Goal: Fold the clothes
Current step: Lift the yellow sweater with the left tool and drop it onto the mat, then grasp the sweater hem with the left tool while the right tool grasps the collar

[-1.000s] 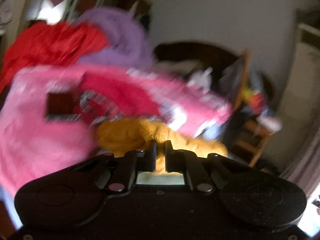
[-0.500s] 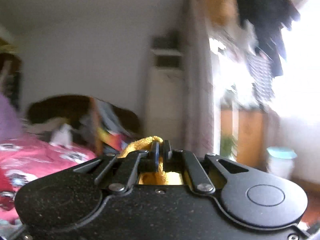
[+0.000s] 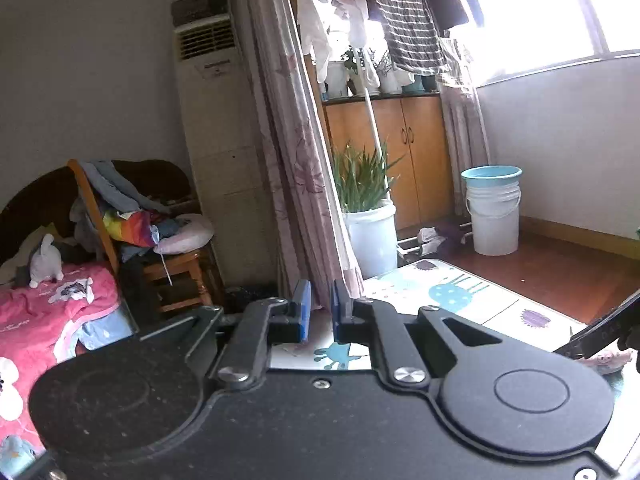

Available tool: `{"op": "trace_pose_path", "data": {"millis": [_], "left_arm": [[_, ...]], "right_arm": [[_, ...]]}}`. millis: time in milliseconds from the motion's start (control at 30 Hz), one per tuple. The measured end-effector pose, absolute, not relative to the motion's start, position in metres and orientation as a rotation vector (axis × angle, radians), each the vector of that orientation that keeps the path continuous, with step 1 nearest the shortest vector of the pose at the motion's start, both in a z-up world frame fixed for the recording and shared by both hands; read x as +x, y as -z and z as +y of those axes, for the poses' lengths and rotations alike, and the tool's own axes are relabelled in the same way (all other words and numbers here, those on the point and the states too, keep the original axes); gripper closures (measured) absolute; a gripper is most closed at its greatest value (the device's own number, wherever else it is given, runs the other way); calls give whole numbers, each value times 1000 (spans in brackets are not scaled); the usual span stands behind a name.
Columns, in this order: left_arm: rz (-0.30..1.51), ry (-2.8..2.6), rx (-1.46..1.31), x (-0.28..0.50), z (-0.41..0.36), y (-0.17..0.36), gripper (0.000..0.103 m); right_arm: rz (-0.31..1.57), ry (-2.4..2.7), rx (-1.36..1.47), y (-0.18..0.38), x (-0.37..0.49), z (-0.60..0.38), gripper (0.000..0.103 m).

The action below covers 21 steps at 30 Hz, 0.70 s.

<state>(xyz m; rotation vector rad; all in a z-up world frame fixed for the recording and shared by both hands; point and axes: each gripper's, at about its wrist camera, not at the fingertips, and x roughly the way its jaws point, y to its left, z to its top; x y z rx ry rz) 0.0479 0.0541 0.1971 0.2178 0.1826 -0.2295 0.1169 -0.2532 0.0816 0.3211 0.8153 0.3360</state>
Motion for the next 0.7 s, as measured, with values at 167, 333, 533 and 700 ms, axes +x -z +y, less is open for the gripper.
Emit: {"op": "trace_pose_path", "data": {"millis": [167, 333, 533, 700], "left_arm": [[277, 234, 241, 59, 48, -176, 93], [439, 227, 247, 82, 42, -142, 56], [637, 203, 220, 133, 39, -91, 54], [794, 169, 185, 175, 40, -34, 54]], "right_arm": [[817, -321, 312, -81, 118, -257, 0], [827, -316, 252, -74, 128, -253, 0], [844, -295, 142, -37, 163, -241, 1], [920, -291, 23, 6, 192, -229, 14]]}}
